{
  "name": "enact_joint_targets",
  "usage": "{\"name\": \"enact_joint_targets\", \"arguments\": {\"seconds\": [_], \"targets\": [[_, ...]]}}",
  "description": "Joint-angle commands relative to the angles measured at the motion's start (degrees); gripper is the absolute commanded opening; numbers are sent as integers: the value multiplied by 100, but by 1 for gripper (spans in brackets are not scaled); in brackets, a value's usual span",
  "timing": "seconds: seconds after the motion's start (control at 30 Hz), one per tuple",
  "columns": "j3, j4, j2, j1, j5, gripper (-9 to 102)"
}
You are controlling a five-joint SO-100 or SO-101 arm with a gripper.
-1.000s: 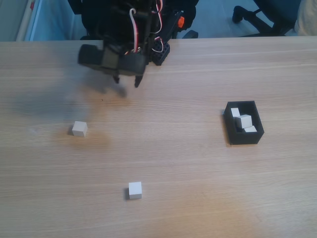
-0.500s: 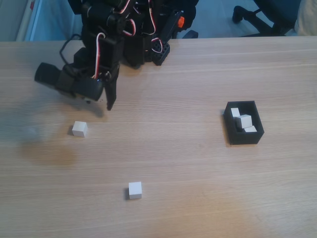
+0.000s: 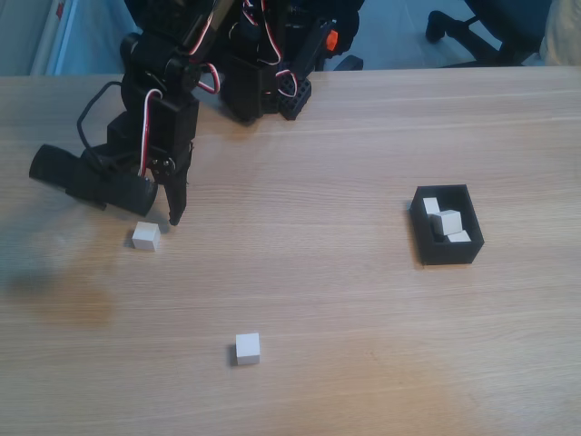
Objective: Pick blocks and place them in the box.
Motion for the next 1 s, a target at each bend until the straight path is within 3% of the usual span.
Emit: {"name": "enact_joint_targets", "arguments": {"seconds": [0.0,0.47,0.97], "targets": [[-369,-141,-132,79,-114,18],[-984,-246,-940,149,-141,17],[-1318,-299,-1283,-35,53,7]]}}
